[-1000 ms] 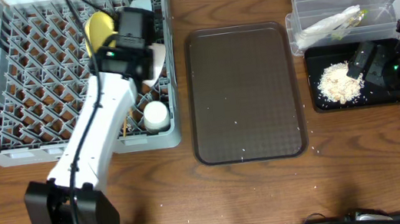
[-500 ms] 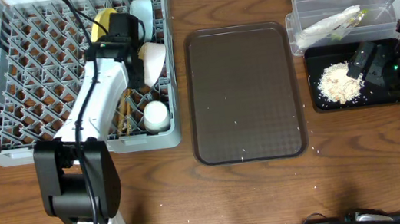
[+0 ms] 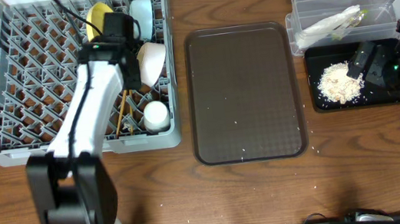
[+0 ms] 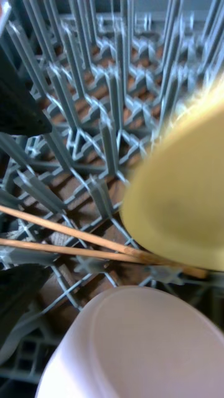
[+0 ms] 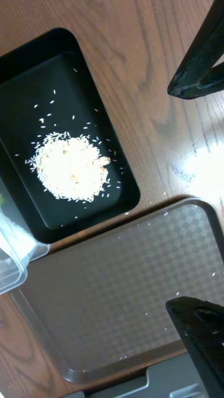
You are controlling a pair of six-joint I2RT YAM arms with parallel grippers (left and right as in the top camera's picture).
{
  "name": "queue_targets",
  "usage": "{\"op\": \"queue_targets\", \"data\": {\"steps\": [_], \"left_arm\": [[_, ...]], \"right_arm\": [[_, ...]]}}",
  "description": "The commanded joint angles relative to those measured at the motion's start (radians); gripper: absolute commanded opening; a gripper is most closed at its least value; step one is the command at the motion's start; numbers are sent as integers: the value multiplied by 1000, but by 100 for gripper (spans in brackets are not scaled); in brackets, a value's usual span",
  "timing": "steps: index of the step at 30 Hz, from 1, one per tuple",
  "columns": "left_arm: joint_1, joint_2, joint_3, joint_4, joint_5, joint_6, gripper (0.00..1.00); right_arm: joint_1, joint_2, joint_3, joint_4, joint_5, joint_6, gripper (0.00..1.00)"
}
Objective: Sort waste into correct bins and load items into the dishwasher
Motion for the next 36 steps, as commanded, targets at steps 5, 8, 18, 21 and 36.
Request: {"op": "queue_targets", "data": {"steps": [5,8,18,21,36], "left_arm": [[1,-323,10,-134,-23,-134,80],[2,-400,10,-200,-23,-139,82],[2,-511,10,-413,-23,-139,87],[2,-508,9,-418,-23,-139,87],[2,-505,9,-417,-24,-139,87]], "right_arm": [[-15,-1,10,-2,0,10,99],[-15,-1,10,-2,0,10,99],[-15,-1,10,-2,0,10,99],[-15,-1,10,-2,0,10,99],[-15,-1,10,-2,0,10,99]]}}
